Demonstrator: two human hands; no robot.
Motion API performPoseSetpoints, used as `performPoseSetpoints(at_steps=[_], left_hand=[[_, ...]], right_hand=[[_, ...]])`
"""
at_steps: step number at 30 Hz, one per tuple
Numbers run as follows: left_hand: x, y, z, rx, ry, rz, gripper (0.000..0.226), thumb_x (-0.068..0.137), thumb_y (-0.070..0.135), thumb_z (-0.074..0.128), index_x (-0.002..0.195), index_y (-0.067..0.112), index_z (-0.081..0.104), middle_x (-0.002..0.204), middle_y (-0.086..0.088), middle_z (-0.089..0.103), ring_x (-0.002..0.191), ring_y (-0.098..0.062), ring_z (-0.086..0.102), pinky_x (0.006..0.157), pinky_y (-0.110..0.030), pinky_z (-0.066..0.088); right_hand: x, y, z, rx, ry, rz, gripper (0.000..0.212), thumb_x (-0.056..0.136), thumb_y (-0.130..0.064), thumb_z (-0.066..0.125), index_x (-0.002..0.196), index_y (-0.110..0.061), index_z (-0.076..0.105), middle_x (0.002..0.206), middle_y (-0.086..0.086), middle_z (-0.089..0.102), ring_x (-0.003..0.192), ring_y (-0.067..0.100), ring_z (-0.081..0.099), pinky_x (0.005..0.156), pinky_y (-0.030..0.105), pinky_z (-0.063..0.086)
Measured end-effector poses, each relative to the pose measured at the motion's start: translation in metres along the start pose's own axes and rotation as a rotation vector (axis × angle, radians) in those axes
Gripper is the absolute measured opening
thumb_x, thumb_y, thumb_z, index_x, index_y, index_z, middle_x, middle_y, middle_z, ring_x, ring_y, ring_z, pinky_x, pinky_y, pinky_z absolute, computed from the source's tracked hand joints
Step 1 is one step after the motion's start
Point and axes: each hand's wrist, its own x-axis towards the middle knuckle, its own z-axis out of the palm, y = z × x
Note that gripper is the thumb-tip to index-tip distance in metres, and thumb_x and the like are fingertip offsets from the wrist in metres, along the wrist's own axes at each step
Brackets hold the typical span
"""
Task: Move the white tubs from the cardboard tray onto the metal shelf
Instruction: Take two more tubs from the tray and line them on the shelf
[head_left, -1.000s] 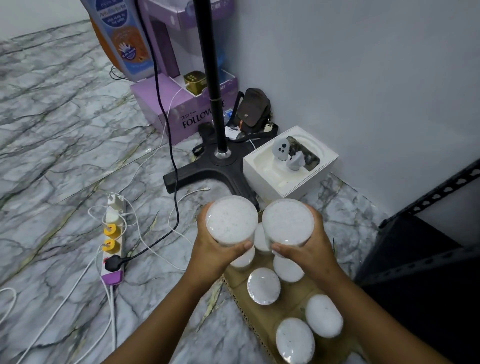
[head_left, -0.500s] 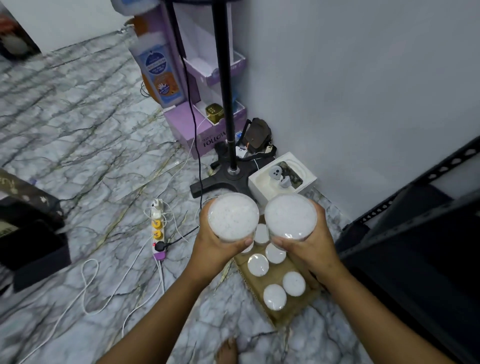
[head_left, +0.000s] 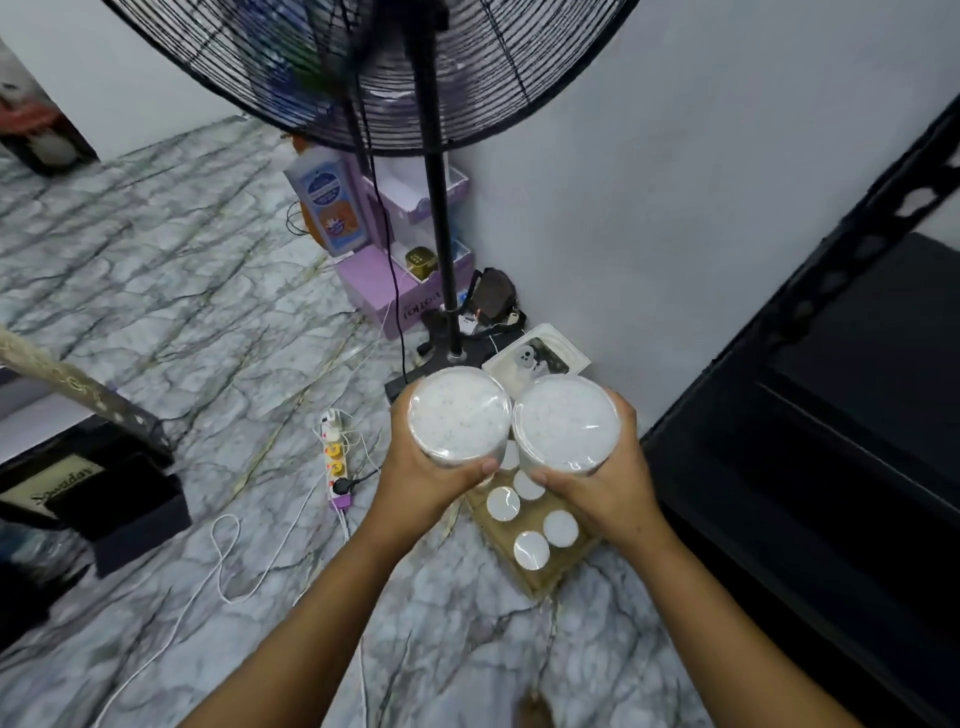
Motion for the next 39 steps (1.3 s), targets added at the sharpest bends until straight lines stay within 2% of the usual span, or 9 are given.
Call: performPoseSetpoints(at_steps=[5, 11, 17, 20, 24, 27, 31, 34, 39], left_hand=[[-0.032, 0.034, -0.005, 0.039, -0.081, 0.052, 0.093, 0.043, 0.050, 0.088, 0.119, 0.058, 0.033, 0.127, 0.023, 0.048, 0.122, -0.003, 0.048, 0.101, -0.043, 0.046], [-0.058, 0.068, 0.000, 0.084, -0.214, 0.105, 0.094, 0.046, 0.047, 0.087, 0.120, 0.060, 0.030, 0.124, 0.028, 0.047, 0.119, 0.002, 0.047, 0.100, -0.038, 0.046], [-0.080, 0.092, 0.033, 0.081, -0.329, 0.143, 0.101, 0.046, 0.045, 0.082, 0.132, 0.040, 0.030, 0.130, 0.019, 0.045, 0.118, 0.009, 0.044, 0.086, -0.005, 0.039], [-0.091, 0.102, 0.060, 0.105, -0.393, 0.156, 0.104, 0.045, 0.048, 0.083, 0.133, 0.041, 0.028, 0.133, 0.015, 0.043, 0.119, 0.001, 0.045, 0.090, -0.011, 0.038], [-0.108, 0.115, 0.109, 0.093, -0.478, 0.169, 0.093, 0.048, 0.038, 0.087, 0.118, 0.059, 0.028, 0.120, 0.029, 0.042, 0.111, 0.014, 0.045, 0.079, -0.002, 0.040], [-0.122, 0.124, 0.150, 0.105, -0.505, 0.163, 0.094, 0.046, 0.047, 0.085, 0.115, 0.066, 0.024, 0.125, 0.021, 0.043, 0.116, 0.000, 0.047, 0.089, -0.018, 0.044], [-0.140, 0.133, 0.206, 0.045, -0.575, 0.170, 0.098, 0.052, 0.032, 0.089, 0.128, 0.050, 0.029, 0.129, 0.018, 0.043, 0.117, 0.004, 0.047, 0.086, -0.016, 0.047], [-0.155, 0.142, 0.244, 0.029, -0.593, 0.203, 0.095, 0.059, 0.013, 0.090, 0.131, 0.034, 0.031, 0.122, 0.019, 0.046, 0.108, 0.017, 0.047, 0.075, -0.003, 0.044], [-0.169, 0.148, 0.293, 0.013, -0.597, 0.193, 0.099, 0.048, 0.037, 0.084, 0.132, 0.034, 0.032, 0.125, 0.022, 0.044, 0.114, 0.009, 0.047, 0.080, -0.006, 0.045]], right_hand=[[-0.044, -0.039, -0.010, 0.040, 0.104, -0.028, 0.094, 0.046, -0.018, 0.088, 0.123, -0.036, 0.036, 0.118, -0.020, 0.052, 0.109, -0.010, 0.051, 0.081, 0.006, 0.044], [-0.096, -0.067, -0.030, 0.015, 0.264, -0.061, 0.097, 0.044, -0.028, 0.093, 0.125, -0.034, 0.040, 0.123, -0.017, 0.055, 0.116, 0.005, 0.054, 0.094, 0.029, 0.048], [-0.147, -0.085, -0.063, -0.009, 0.413, -0.042, 0.095, 0.041, -0.041, 0.088, 0.120, -0.046, 0.037, 0.127, -0.017, 0.049, 0.117, 0.000, 0.050, 0.094, 0.027, 0.045], [-0.169, -0.087, -0.088, -0.004, 0.475, -0.028, 0.094, 0.042, -0.037, 0.088, 0.121, -0.045, 0.036, 0.126, -0.018, 0.049, 0.115, -0.003, 0.050, 0.086, 0.016, 0.046], [-0.197, -0.088, -0.130, -0.002, 0.550, -0.015, 0.094, 0.045, -0.029, 0.087, 0.124, -0.040, 0.036, 0.123, -0.020, 0.048, 0.111, -0.009, 0.049, 0.077, 0.010, 0.048], [-0.214, -0.085, -0.166, -0.021, 0.598, -0.003, 0.092, 0.047, -0.025, 0.087, 0.122, -0.042, 0.036, 0.123, -0.022, 0.047, 0.111, -0.009, 0.049, 0.080, 0.013, 0.048], [-0.234, -0.081, -0.217, -0.013, 0.638, 0.018, 0.093, 0.045, -0.032, 0.087, 0.121, -0.046, 0.036, 0.124, -0.020, 0.048, 0.113, -0.004, 0.050, 0.081, 0.019, 0.050], [-0.246, -0.077, -0.252, -0.001, 0.653, 0.001, 0.089, 0.050, -0.022, 0.087, 0.122, -0.042, 0.037, 0.125, -0.016, 0.048, 0.112, -0.001, 0.051, 0.071, 0.012, 0.051], [-0.262, -0.071, -0.298, 0.010, 0.675, -0.006, 0.086, 0.051, -0.019, 0.086, 0.118, -0.043, 0.038, 0.124, -0.015, 0.049, 0.111, -0.001, 0.052, 0.068, 0.010, 0.050]])
